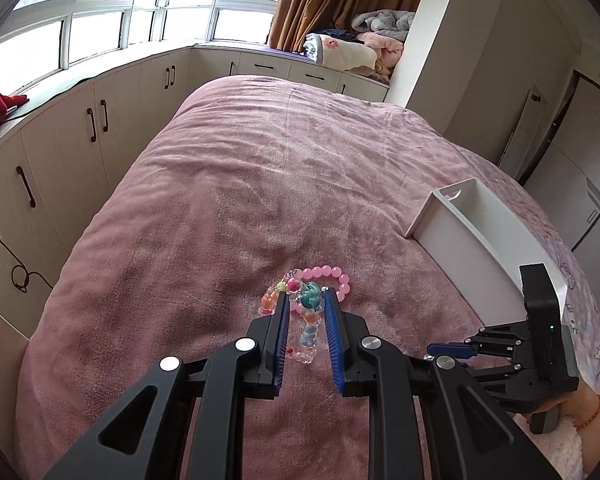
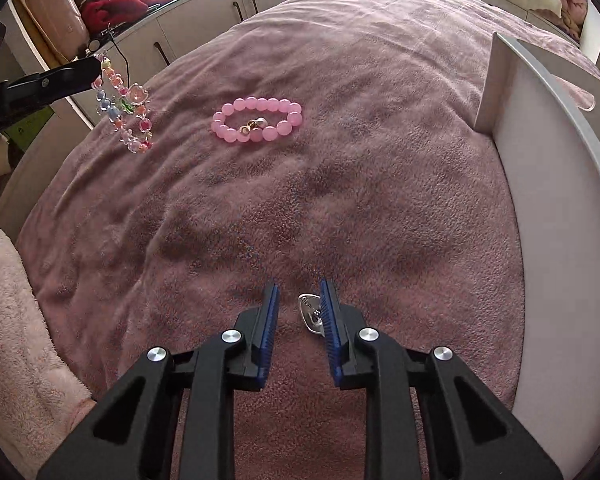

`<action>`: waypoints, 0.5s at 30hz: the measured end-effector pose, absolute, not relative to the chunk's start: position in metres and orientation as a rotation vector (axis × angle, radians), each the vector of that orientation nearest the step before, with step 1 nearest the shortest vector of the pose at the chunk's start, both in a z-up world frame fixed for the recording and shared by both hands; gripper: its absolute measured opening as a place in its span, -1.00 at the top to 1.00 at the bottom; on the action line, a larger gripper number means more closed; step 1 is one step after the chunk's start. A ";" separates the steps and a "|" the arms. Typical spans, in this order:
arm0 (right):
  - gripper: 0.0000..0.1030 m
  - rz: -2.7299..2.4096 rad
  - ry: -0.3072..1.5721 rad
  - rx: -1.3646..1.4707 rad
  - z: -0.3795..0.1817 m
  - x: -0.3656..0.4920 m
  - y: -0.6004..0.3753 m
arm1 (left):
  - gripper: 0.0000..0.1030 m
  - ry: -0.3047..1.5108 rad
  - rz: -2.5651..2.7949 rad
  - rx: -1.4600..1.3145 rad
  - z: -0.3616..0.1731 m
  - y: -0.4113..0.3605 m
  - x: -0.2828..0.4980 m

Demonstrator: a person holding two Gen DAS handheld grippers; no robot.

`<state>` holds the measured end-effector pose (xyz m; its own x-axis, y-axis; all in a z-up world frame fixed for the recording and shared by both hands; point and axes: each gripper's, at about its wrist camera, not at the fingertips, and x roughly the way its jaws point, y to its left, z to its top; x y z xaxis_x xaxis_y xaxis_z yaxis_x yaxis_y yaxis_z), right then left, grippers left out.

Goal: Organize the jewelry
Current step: 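Carry crystal bracelet over white box with left tool while right tool carries charm there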

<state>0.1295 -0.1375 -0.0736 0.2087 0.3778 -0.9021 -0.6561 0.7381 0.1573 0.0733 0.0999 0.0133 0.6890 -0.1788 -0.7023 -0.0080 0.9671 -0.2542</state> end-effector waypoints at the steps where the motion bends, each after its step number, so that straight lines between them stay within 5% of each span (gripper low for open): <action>1: 0.55 0.730 1.156 -0.287 -0.075 0.130 -0.137 | 0.56 0.805 -0.097 -0.250 0.012 0.103 0.072; 11: 0.52 0.671 1.184 -0.302 -0.081 0.136 -0.140 | 0.56 0.786 -0.126 -0.289 0.006 0.117 0.067; 15: 0.67 0.685 1.166 -0.294 -0.077 0.136 -0.138 | 0.56 0.793 -0.128 -0.280 0.001 0.114 0.067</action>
